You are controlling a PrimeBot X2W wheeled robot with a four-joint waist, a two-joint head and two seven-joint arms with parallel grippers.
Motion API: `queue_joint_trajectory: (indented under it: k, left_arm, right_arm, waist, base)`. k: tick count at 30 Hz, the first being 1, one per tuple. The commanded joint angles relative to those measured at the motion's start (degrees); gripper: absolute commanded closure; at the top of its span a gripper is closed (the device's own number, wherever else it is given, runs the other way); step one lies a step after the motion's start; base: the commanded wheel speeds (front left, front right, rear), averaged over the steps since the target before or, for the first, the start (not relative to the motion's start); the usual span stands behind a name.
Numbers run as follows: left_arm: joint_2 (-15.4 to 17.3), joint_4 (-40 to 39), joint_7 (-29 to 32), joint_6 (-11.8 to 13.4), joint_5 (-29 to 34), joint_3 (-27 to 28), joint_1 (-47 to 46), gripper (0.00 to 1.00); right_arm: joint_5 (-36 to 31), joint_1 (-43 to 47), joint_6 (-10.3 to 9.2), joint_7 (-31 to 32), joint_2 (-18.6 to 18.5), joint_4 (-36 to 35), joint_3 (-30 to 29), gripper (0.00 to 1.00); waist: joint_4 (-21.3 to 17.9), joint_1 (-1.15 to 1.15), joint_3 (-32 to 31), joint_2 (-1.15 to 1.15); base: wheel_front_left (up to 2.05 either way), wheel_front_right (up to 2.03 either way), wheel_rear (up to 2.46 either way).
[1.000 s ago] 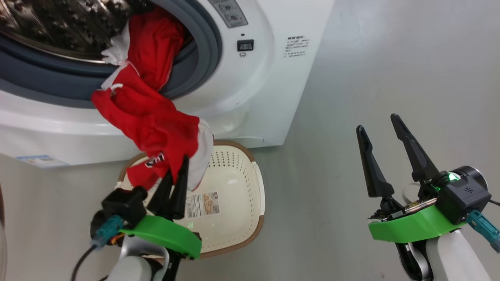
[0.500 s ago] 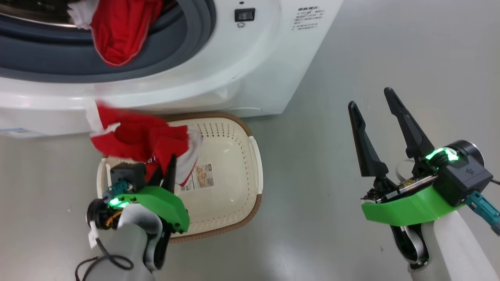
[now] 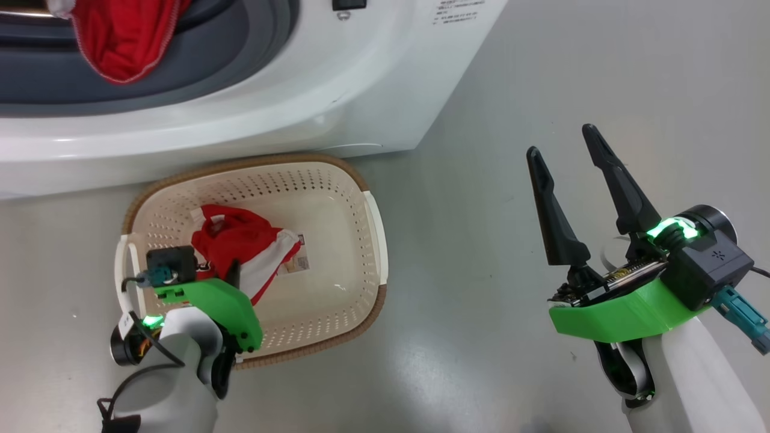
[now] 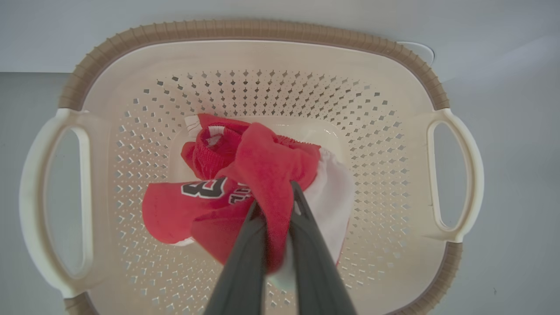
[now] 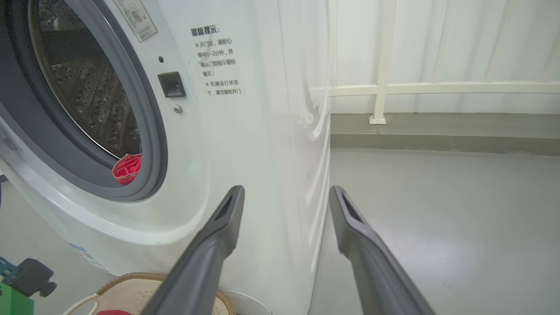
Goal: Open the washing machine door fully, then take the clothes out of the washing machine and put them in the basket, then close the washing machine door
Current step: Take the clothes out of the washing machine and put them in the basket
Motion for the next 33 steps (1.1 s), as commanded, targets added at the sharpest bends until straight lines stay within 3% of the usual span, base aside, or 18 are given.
queue_joint_trajectory:
  k: [1,10,11,12,13,23,33]
  left_arm:
    - [1.0,1.2,-0.3,-0.5,-0.8,1.4,-1.1,1.00]
    - [1.1,6.4,0.9,-1.1,-1.5,1.0,-4.8,1.00]
    - [1.4,6.9,0.5,-0.9,-1.3,0.7,-5.4,0.51]
    - [1.5,7.0,0.4,-0.8,-1.3,0.6,-5.5,0.09]
    - [1.5,7.2,0.3,-0.8,-1.3,0.6,-5.6,0.00]
    - [1.5,7.8,-5.5,1.8,-1.5,0.5,-5.4,0.00]
    - [0.8,2.6,-8.2,0.5,-2.4,0.8,-0.9,0.00]
  right_arm:
    - [0.6,-0.9,0.20,-0.4,0.1,-1.2,1.4,0.00]
    - [1.3,-1.8,0.20,-0.4,0.1,-1.3,2.2,0.00]
    - [1.7,-1.9,0.20,-0.4,0.1,-1.3,2.1,0.00]
    - [1.7,-1.9,0.20,-0.4,0.1,-1.3,2.1,0.00]
    - [1.8,-1.9,0.20,-0.4,0.1,-1.3,2.0,0.00]
    - [1.3,-0.6,0.20,-0.4,0.1,-0.9,0.2,0.00]
    - [0.4,1.3,0.20,-0.4,0.1,0.0,-1.5,0.00]
  waist:
    - [-0.7,0.00,0.8,0.00]
    - [-2.4,0.00,2.7,0.00]
    - [-2.7,0.00,2.8,0.00]
    - [-2.9,0.00,2.7,0.00]
    - [-3.0,0.00,2.6,0.00]
    - [-1.7,0.00,0.1,0.00]
    - [0.6,0.00,-6.0,0.00]
  base:
    - [0.00,0.00,0.00]
    - [0.00,0.00,0.00]
    - [0.00,0.00,0.00]
    - [0.00,0.00,0.00]
    - [0.00,0.00,0.00]
    - [0.00,0.00,0.00]
    - [0.00,0.00,0.00]
